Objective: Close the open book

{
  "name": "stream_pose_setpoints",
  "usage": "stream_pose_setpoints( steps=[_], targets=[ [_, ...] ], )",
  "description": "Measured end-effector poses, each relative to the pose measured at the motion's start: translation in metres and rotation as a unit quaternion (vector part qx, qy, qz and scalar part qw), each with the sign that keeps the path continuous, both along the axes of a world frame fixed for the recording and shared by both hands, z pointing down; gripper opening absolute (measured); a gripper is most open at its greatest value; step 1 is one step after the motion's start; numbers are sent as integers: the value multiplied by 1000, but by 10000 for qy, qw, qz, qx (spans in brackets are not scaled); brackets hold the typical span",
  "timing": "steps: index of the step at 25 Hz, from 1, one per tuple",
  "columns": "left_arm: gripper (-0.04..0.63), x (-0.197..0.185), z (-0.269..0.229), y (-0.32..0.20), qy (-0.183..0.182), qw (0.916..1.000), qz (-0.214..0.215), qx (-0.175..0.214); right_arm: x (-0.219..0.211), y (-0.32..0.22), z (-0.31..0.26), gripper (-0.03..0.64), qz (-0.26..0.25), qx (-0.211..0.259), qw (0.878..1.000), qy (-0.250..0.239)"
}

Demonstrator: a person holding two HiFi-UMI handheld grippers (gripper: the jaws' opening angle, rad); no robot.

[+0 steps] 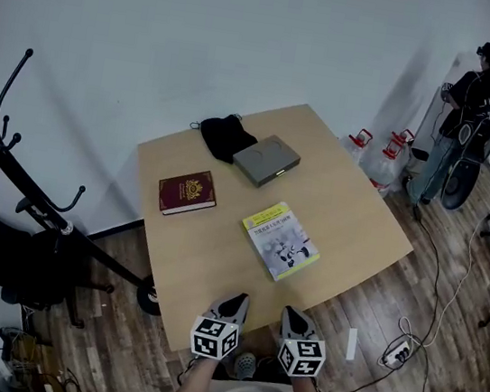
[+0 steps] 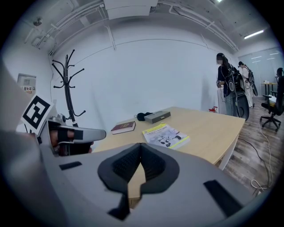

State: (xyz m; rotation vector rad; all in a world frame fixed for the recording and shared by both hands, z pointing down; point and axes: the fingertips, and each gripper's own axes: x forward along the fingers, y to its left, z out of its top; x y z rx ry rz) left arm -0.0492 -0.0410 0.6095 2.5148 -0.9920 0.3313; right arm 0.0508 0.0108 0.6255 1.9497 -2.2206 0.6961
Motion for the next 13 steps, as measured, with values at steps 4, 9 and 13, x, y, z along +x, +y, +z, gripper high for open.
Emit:
stream_pose_setpoints(
  steps=[4, 9, 13],
  targets=[
    [23, 1, 0, -3, 8, 10000, -54, 23, 5, 1, 0, 8, 20, 9, 10000, 36],
    [23, 5, 1, -3, -21, 10000, -36, 24, 13, 3, 1, 8, 97, -10, 9999, 42],
    [23, 10, 3, -6, 22, 10000, -57, 8, 19, 4, 2, 8, 113, -14, 9999, 94]
  ],
)
